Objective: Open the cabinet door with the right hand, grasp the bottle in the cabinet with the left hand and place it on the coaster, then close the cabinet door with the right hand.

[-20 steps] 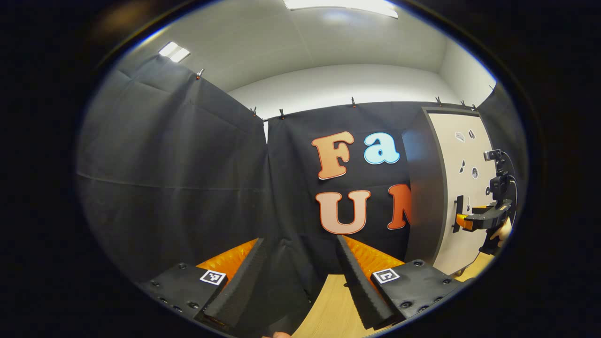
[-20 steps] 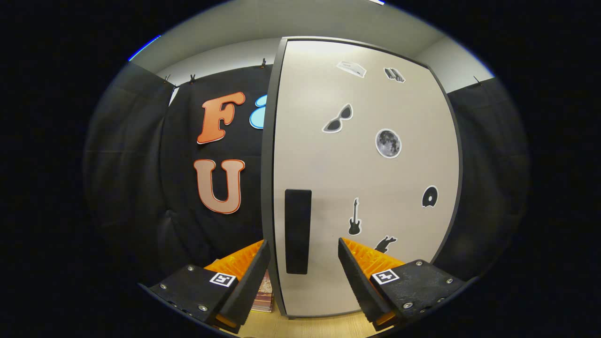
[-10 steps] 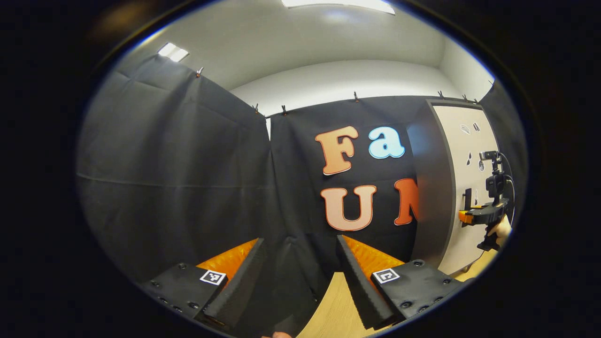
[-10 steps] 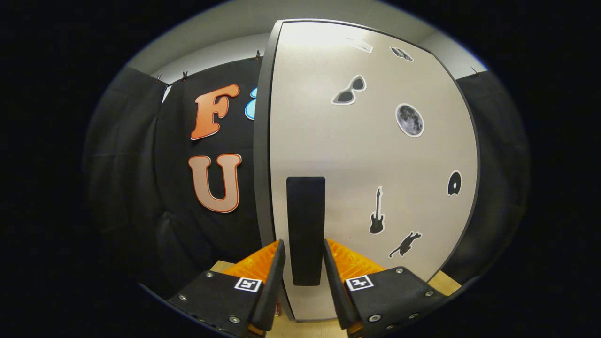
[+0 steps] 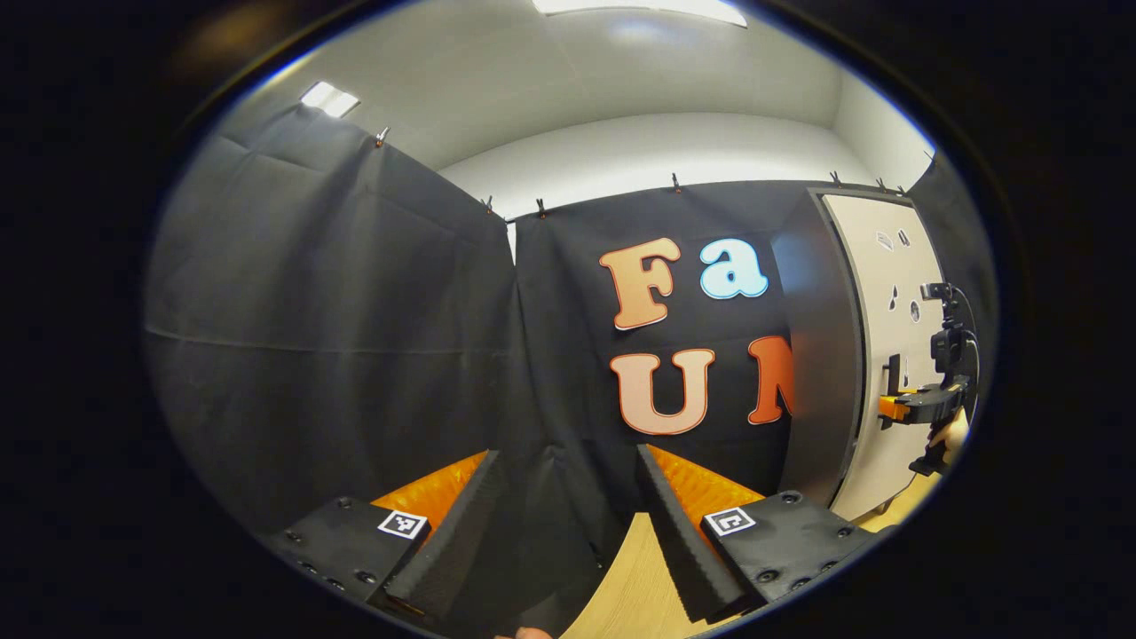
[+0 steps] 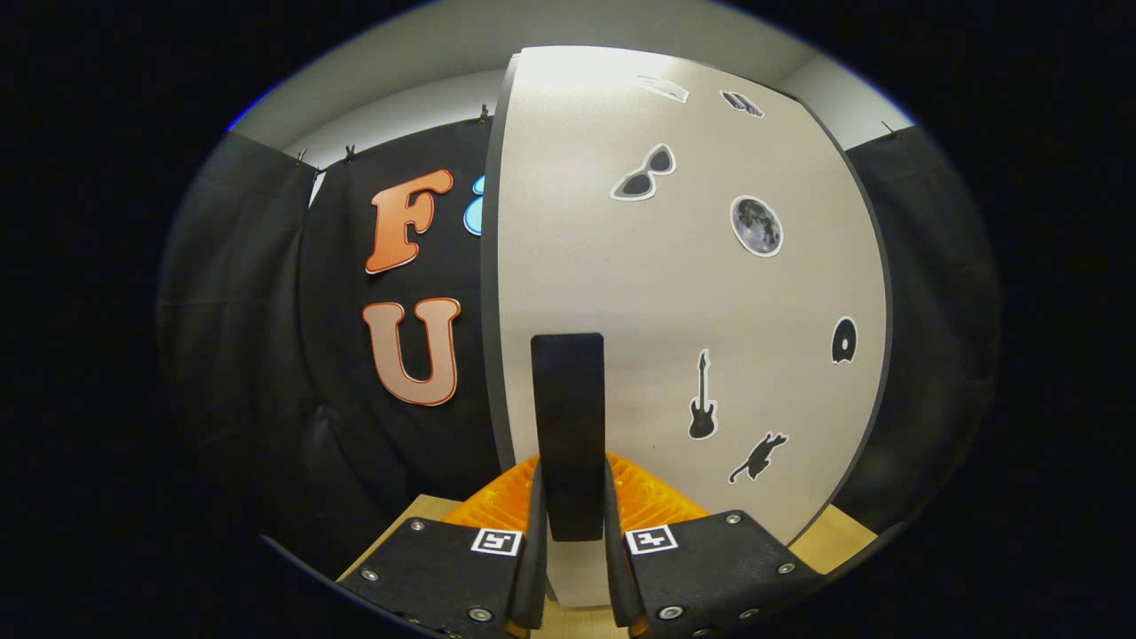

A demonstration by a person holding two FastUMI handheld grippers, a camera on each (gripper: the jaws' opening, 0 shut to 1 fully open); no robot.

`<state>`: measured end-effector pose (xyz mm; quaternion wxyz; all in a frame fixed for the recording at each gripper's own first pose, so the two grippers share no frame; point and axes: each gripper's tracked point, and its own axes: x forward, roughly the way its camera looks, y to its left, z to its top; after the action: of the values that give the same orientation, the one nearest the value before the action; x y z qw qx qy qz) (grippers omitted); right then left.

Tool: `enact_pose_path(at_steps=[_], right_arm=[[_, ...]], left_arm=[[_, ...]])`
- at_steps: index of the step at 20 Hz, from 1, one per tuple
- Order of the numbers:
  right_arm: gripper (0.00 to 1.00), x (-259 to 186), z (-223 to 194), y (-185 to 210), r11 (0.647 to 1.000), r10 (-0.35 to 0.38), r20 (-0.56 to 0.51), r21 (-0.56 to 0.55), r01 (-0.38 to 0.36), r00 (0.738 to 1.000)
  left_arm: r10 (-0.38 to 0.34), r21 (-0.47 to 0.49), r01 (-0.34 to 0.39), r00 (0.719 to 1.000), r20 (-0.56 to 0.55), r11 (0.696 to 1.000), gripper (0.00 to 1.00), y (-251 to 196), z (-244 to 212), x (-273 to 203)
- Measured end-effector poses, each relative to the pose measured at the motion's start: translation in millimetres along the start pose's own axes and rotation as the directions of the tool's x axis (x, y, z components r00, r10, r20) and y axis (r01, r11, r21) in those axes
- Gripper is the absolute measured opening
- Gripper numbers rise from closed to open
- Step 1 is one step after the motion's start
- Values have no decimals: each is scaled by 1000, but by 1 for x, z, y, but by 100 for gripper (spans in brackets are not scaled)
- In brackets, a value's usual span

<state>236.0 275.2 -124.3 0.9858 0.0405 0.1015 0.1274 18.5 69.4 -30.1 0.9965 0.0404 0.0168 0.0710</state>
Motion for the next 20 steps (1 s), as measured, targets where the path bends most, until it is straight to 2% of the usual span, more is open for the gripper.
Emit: enact_pose_path(at_steps=[10,11,12,17,20], right_arm=[[26,-39,5,-6,1000,3,13,17,-4,1000],[23,-44,5,-8,1000,-1,16,25,0,1000],[26,-49,7,-10,1000,-2,21,21,1,1000],[26,-69,7,-22,1000,7,25,-19,-7,1000],[26,-80,9,-36,998,-5,31,-56,7,1000]], left_arm=[[10,-23,-9,1000,20,1000,98,5,9,-37],[11,-25,-10,1000,19,1000,99,5,10,-40],[15,-22,-14,1000,19,1000,98,9,9,-41],[16,-18,-16,1000,23,1000,96,7,13,-48],[-5,-17,5,1000,25,1000,99,-3,12,-48]])
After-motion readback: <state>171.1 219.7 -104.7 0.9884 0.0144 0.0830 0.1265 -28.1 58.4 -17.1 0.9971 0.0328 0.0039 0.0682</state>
